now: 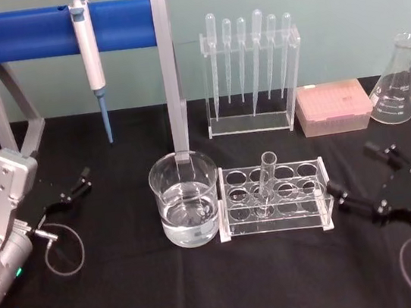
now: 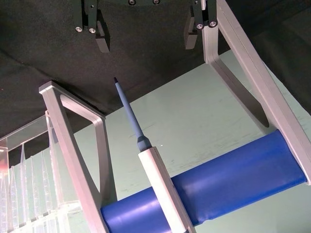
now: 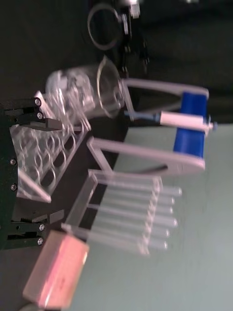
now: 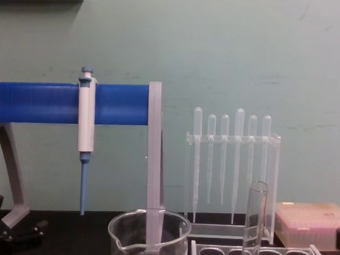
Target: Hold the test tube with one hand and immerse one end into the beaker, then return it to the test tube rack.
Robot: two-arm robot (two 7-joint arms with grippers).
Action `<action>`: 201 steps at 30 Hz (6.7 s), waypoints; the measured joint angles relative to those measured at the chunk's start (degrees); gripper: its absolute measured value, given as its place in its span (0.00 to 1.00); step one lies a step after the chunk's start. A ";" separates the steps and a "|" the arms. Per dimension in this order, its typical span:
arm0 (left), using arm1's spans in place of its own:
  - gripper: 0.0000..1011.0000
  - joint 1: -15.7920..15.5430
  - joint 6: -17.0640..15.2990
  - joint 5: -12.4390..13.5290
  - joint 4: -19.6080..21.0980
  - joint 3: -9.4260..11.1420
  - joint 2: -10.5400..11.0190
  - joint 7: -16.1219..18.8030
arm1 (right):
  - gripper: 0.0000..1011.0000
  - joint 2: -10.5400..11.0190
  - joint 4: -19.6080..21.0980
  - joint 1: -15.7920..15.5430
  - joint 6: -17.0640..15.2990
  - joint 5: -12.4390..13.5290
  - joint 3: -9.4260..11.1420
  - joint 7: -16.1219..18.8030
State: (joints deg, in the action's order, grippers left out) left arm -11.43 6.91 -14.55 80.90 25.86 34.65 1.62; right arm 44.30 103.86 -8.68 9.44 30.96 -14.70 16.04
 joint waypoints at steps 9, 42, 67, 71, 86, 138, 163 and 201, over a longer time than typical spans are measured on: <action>0.99 0.00 0.00 0.00 0.00 0.00 0.00 0.00 | 0.99 -2.46 -0.39 2.46 -1.11 -3.01 -3.81 3.94; 0.99 0.00 0.00 0.00 0.00 0.00 0.00 0.00 | 0.99 -15.12 -9.29 15.76 -5.58 -15.28 -10.23 5.02; 0.99 0.00 0.00 0.00 0.00 0.00 0.00 0.00 | 0.43 -14.92 -9.16 15.76 -5.59 -14.85 -10.19 5.07; 0.99 0.00 0.00 0.00 0.00 0.00 0.00 0.00 | 0.31 -14.90 -9.16 15.76 -5.59 -14.83 -10.20 5.07; 0.99 0.00 0.00 0.00 0.00 0.00 0.00 0.00 | 0.22 -14.89 -9.16 15.76 -5.59 -14.77 -10.20 5.07; 0.99 0.00 0.00 0.00 0.00 0.00 0.00 0.00 | 0.22 -7.11 -2.13 32.40 -26.46 0.29 -9.47 17.77; 0.99 0.00 0.00 0.00 0.00 0.00 0.00 0.00 | 0.22 -7.25 -2.26 32.46 -26.41 0.04 -9.38 17.73; 0.99 0.00 0.00 0.00 0.00 0.00 0.00 0.00 | 0.22 -7.25 -2.26 32.46 -26.39 -0.01 -9.38 17.73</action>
State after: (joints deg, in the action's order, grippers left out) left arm -11.43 6.91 -14.55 80.90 25.86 34.64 1.62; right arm 37.05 101.60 23.77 -16.96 30.95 -24.08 33.77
